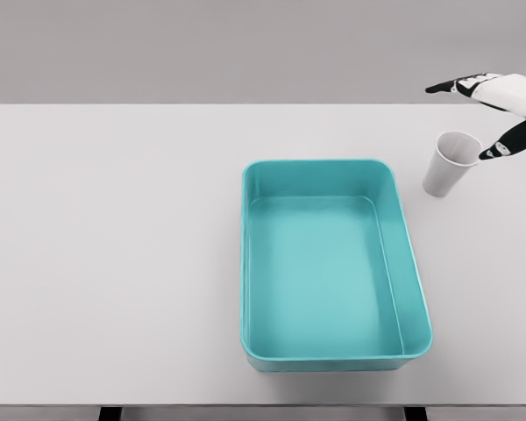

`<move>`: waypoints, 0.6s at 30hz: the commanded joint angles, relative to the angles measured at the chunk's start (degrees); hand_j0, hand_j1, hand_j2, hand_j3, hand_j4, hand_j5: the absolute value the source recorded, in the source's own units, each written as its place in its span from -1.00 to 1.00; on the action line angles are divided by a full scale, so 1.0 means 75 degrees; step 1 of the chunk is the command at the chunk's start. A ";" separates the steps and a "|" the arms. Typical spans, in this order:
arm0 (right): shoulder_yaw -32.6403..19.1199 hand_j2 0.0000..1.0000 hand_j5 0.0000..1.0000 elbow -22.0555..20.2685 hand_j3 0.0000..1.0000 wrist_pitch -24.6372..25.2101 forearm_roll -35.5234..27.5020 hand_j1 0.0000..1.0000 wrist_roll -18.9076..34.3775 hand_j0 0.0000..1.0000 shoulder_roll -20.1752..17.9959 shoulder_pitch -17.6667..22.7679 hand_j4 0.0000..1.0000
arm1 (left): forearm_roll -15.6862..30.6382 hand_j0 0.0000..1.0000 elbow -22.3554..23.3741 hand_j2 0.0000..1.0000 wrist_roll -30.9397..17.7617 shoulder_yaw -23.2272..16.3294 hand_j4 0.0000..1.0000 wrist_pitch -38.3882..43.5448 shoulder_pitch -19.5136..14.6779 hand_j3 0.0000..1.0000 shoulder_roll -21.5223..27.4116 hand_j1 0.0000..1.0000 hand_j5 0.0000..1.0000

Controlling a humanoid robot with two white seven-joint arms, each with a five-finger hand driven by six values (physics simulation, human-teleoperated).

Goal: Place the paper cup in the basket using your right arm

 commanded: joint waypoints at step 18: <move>-0.0177 1.00 1.00 0.4823 1.00 -0.0783 -0.4760 1.00 0.0003 1.00 0.1246 0.0445 1.00 | 0.0001 1.00 0.0000 1.00 -0.0002 0.0000 1.00 0.0000 0.0000 1.00 0.0000 1.00 1.00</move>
